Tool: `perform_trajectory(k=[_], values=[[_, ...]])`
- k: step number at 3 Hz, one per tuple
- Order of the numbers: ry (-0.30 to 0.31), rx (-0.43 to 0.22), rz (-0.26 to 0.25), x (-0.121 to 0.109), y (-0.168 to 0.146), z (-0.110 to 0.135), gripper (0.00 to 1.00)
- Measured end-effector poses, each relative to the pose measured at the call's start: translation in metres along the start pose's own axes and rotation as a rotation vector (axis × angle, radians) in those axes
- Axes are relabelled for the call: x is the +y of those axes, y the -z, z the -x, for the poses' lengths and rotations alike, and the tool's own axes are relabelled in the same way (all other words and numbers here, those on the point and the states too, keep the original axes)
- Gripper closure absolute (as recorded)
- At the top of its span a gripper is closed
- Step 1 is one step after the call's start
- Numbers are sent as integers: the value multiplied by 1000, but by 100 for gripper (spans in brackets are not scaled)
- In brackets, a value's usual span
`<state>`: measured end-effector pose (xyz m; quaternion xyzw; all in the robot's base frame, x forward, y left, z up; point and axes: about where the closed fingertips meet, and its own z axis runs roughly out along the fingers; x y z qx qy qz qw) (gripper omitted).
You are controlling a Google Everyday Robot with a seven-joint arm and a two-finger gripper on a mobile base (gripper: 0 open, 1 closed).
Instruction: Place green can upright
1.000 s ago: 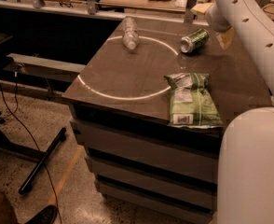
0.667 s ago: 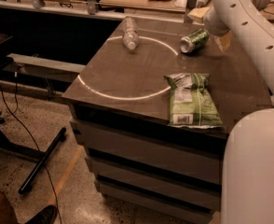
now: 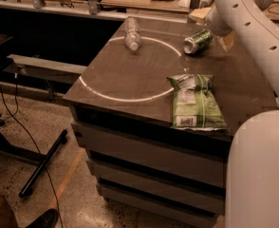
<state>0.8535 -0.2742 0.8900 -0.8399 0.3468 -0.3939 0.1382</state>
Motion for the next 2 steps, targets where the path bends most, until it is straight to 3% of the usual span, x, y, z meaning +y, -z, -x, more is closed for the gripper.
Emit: perform_trajectory(k=[2], values=[[90, -17, 9, -5, 0, 0, 0]])
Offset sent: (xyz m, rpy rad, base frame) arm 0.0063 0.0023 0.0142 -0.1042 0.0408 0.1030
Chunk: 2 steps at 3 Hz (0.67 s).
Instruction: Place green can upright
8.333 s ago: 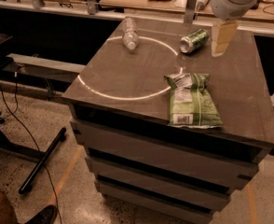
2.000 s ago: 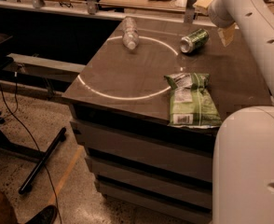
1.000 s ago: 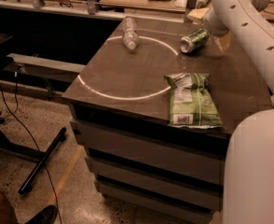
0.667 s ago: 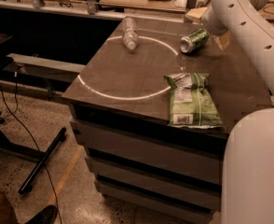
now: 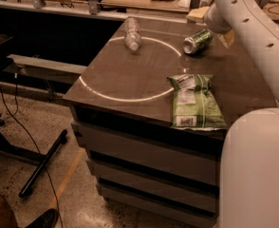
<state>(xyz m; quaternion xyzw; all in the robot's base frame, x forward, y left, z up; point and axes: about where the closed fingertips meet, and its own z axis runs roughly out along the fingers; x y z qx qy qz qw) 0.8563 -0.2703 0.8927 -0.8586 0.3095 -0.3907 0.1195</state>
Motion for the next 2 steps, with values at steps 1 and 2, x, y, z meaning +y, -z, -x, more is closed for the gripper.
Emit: perform_trajectory(k=[1, 2], values=[[48, -23, 17, 0, -4, 7, 0], [72, -30, 25, -1, -8, 13, 0]])
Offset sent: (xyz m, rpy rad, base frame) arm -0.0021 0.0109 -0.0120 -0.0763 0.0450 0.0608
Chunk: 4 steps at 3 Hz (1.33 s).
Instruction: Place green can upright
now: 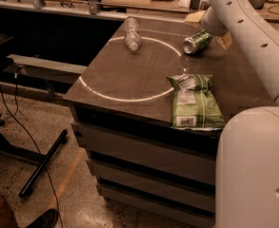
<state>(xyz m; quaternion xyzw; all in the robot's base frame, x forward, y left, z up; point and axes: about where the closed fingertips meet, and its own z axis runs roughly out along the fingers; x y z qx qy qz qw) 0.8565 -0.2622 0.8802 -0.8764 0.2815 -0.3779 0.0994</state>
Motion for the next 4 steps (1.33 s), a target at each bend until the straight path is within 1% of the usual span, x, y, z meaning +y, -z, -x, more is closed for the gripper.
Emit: perform_trajectory(k=[1, 3, 4], values=[[14, 14, 13, -2, -3, 1, 0], [20, 51, 44, -6, -8, 1, 0], [16, 48, 52, -6, -11, 1, 13]])
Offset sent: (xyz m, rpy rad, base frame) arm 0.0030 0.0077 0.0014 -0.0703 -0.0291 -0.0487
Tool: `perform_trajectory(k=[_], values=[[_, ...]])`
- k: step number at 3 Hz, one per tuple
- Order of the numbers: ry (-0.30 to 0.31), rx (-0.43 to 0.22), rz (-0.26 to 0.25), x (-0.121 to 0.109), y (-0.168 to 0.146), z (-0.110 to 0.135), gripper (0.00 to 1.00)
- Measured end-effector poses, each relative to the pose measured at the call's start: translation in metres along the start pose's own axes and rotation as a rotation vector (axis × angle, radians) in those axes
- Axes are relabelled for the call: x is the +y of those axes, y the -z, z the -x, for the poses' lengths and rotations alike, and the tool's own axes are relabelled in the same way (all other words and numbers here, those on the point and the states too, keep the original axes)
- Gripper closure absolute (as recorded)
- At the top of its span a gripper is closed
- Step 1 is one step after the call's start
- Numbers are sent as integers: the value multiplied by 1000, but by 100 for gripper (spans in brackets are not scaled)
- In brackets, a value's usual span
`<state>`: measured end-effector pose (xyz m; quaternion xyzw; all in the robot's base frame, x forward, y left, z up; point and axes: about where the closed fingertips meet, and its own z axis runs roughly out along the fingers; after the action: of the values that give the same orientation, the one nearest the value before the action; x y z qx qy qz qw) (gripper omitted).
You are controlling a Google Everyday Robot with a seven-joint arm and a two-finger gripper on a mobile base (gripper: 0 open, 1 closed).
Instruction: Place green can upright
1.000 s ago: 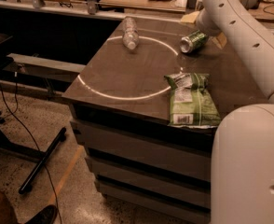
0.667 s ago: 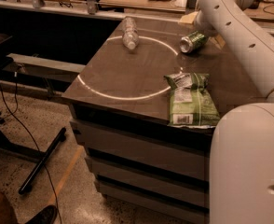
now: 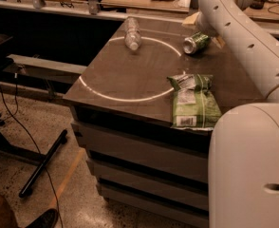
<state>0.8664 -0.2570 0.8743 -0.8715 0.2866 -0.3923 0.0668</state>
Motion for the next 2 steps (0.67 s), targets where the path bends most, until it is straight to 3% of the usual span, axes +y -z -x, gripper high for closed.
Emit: perform_trajectory(k=[1, 2], values=[[-5, -19, 19, 3, -5, 3, 30], [-12, -34, 29, 3, -10, 3, 25]])
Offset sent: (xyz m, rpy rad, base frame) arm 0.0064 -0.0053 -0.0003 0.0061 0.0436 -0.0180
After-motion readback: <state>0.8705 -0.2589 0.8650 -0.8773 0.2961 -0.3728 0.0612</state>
